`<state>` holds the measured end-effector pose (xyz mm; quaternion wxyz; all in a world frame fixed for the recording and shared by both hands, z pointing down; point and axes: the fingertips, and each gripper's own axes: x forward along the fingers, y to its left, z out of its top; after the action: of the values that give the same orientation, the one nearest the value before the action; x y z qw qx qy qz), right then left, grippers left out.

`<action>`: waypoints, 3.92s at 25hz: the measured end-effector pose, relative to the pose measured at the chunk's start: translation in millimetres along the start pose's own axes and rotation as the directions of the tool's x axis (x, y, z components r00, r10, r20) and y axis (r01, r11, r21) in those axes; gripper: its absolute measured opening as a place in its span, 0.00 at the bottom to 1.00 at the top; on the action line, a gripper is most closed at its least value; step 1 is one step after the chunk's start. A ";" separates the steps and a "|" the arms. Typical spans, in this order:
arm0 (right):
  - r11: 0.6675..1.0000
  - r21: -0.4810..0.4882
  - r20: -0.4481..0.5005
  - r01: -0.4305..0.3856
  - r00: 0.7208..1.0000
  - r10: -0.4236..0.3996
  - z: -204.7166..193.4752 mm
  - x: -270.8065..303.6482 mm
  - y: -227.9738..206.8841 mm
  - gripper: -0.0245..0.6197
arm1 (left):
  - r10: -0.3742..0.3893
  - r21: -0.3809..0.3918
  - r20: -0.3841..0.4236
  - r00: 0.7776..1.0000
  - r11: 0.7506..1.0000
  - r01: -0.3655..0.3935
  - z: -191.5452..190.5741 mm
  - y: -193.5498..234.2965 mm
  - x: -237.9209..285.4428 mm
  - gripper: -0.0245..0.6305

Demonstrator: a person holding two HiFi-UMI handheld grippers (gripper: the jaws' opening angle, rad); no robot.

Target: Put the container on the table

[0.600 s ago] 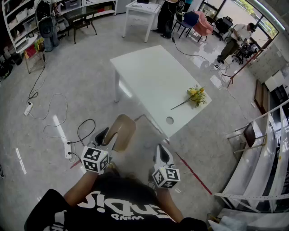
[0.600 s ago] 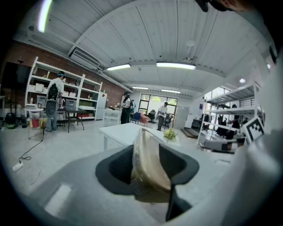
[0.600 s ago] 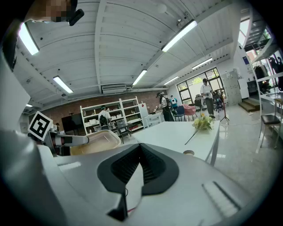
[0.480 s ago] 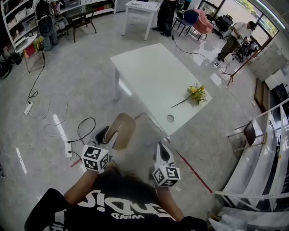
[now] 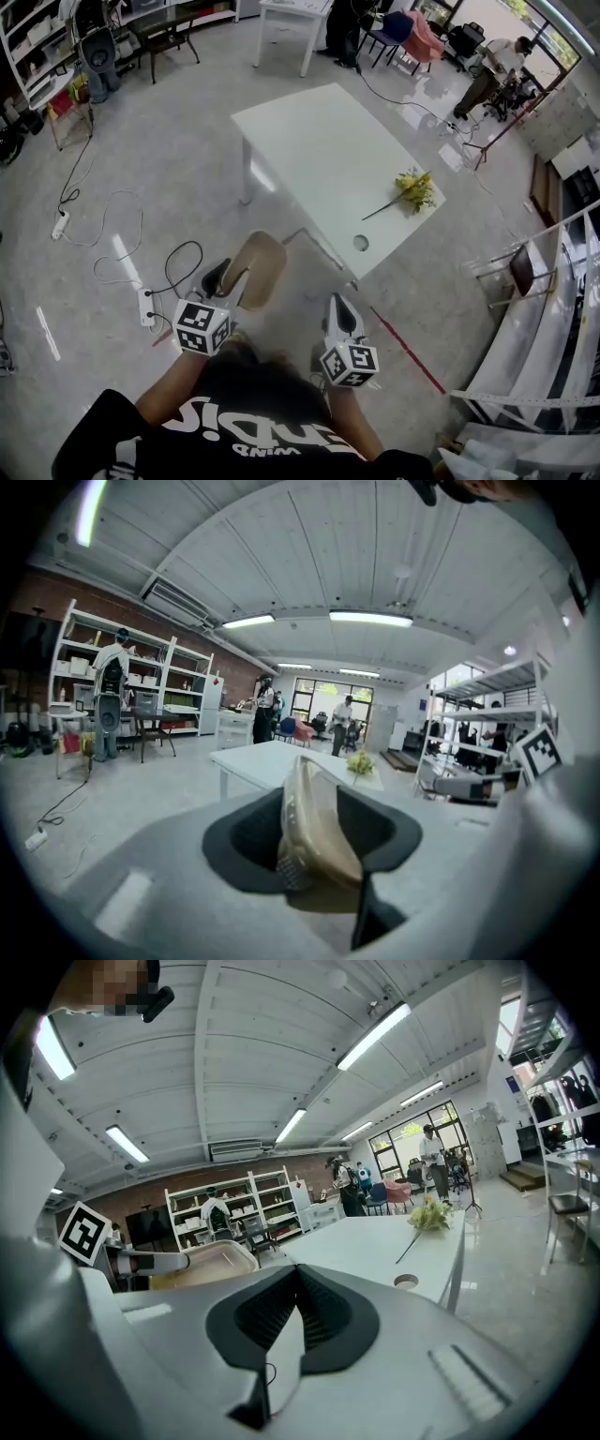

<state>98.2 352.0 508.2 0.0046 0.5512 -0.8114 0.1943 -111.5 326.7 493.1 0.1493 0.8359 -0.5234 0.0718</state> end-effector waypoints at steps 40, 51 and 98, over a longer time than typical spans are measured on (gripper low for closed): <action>0.995 0.039 0.074 0.089 0.993 -0.092 35.1 188.5 -32.6 0.04 | -0.103 0.022 0.028 0.994 0.994 0.103 55.9 124.8 171.4 0.28; 0.996 0.053 0.074 0.066 0.995 -0.070 101.2 281.9 -103.1 0.04 | -0.078 0.035 0.031 0.996 0.996 0.077 118.1 136.9 289.4 0.27; 0.966 0.097 0.043 0.238 0.969 -0.243 179.1 481.7 -226.7 0.04 | -0.224 0.009 -0.115 0.968 0.974 0.226 169.4 202.7 613.4 0.25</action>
<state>149.4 -207.3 519.7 -0.0193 0.6503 -0.7287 0.2141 -28.3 -334.4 537.9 0.1765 0.8861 -0.4150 0.1074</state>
